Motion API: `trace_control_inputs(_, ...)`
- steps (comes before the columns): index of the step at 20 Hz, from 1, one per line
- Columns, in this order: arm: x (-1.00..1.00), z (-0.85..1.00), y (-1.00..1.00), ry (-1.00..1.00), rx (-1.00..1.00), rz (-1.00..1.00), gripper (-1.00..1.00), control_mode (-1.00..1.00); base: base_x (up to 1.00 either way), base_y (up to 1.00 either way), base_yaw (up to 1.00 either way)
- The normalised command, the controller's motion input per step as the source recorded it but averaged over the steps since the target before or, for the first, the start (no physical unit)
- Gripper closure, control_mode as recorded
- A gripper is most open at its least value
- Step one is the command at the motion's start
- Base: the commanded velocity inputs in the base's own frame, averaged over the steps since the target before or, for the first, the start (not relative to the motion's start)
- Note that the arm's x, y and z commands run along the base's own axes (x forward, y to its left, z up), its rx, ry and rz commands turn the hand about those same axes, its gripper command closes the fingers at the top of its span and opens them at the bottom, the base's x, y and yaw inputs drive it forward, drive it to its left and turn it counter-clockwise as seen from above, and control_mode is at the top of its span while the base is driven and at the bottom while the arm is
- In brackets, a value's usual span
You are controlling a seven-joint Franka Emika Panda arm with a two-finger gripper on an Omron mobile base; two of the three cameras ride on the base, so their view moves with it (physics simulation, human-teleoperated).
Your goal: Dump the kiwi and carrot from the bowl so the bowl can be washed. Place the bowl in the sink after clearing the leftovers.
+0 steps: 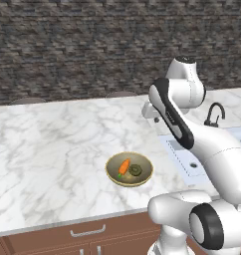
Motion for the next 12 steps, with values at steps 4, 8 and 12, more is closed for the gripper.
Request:
trace_control_inputs(4,0.00,-0.01,0.00,0.00,0.00,0.00,-1.00,-1.00,0.00,0.00,0.00)
trace_control_inputs(8,-0.15,-0.05,0.00,0.00,0.01,0.00,-1.00,-1.00,0.00,0.00,0.00)
trace_control_inputs(12,-0.17,-0.58,0.00,0.12,0.02,-0.04,-1.00,-1.00,0.00,0.00,0.00)
